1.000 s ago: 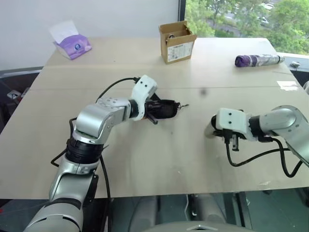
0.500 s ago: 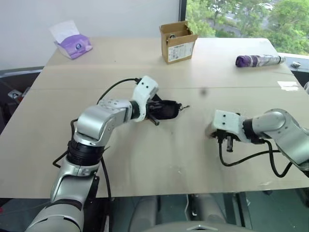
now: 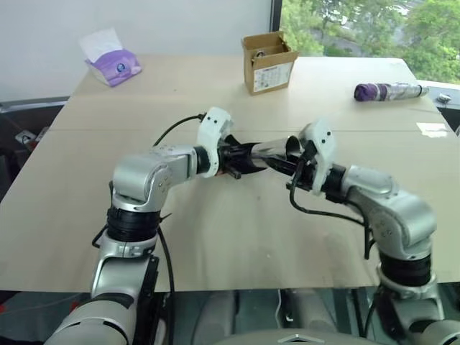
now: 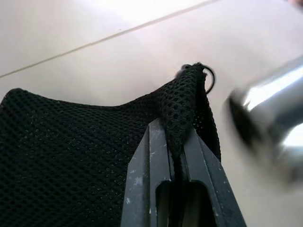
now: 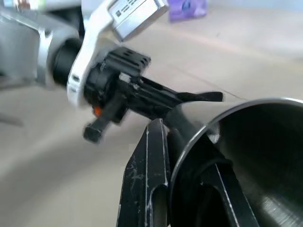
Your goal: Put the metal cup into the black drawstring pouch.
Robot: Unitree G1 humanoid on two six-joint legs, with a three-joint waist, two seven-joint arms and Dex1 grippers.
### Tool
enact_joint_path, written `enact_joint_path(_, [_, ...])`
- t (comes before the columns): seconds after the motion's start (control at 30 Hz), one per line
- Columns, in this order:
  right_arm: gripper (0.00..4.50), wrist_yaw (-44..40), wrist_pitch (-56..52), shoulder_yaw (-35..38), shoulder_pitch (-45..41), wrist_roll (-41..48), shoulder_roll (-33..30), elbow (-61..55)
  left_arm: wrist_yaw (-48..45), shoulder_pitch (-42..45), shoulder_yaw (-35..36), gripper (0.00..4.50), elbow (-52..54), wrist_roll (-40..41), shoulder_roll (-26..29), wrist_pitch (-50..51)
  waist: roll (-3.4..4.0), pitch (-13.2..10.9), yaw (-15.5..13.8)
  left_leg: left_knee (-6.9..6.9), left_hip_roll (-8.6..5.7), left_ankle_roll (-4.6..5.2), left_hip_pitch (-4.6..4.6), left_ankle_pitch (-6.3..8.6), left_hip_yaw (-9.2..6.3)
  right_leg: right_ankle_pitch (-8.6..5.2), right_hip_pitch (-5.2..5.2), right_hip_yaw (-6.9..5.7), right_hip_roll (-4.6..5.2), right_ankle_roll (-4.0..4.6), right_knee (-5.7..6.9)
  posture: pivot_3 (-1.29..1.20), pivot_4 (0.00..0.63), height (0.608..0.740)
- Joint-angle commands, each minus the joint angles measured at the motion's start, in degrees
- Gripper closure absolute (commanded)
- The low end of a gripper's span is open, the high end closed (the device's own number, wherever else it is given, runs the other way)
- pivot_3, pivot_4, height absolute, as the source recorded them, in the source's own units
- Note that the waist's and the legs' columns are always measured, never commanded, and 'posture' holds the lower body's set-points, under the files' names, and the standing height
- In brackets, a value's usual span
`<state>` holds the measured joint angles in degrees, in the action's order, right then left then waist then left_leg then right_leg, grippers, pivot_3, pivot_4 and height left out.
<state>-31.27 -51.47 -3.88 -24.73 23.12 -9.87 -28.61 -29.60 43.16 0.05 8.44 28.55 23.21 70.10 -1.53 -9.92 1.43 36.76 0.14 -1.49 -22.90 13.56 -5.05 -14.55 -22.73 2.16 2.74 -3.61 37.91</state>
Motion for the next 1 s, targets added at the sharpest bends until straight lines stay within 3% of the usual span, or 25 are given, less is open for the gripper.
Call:
enact_joint_path(0.03, [4.48,2.22,9.65,-2.54,0.97,-3.61,1.36,4.15,0.55,1.61,0.91,4.50,0.67,0.71,-0.38,0.05,0.00,0.00,0.26,0.00,0.01,0.00,0.08,0.00,0.01,0.00,0.02,0.01,-0.02,0.00,0.04,0.00,0.150,0.740])
enact_joint_path(0.23, [4.48,4.32,25.83,-8.03,0.76,-11.32,4.68,18.39,0.27,0.47,-1.70,4.50,1.90,0.72,-0.11,-0.03,0.00,0.01,1.05,-0.07,0.06,-0.16,0.15,-0.09,0.03,0.00,0.00,0.06,-0.08,0.01,0.09,0.00,0.150,0.740])
enact_joint_path(0.53, [4.48,-1.29,38.40,-6.51,-0.50,-7.27,13.08,34.18,0.32,-2.67,-2.51,4.50,0.88,-0.16,0.64,-2.02,0.01,0.00,0.94,-0.21,0.06,-0.23,0.12,-0.13,0.07,0.00,-0.06,0.14,-0.07,0.02,-0.01,0.00,0.150,0.740])
enact_joint_path(0.7, [4.48,-3.64,46.36,-6.20,-1.75,-8.12,14.53,40.30,0.36,-2.76,1.33,4.50,0.07,2.06,0.31,-0.61,0.01,0.00,0.98,-0.20,0.05,-0.22,0.14,-0.13,0.06,0.01,-0.05,0.12,-0.07,0.02,0.03,0.00,0.150,0.740])
enact_joint_path(0.87, [4.48,-1.28,46.15,-1.09,-3.26,-4.09,17.45,42.97,-0.07,-2.29,5.83,4.50,-0.30,4.61,1.04,1.12,0.01,0.00,1.04,-0.21,0.07,-0.24,0.16,-0.14,0.04,0.01,-0.06,0.11,-0.08,0.02,0.04,0.00,0.150,0.740])
enact_joint_path(1.0, [4.48,2.72,52.21,-2.84,-5.71,-10.83,17.63,47.84,1.67,0.04,11.37,4.50,-0.77,8.74,-1.65,7.31,0.01,0.00,1.00,-0.21,0.06,-0.24,0.15,-0.14,0.04,0.01,-0.06,0.11,-0.07,0.02,0.03,0.00,0.150,0.740])
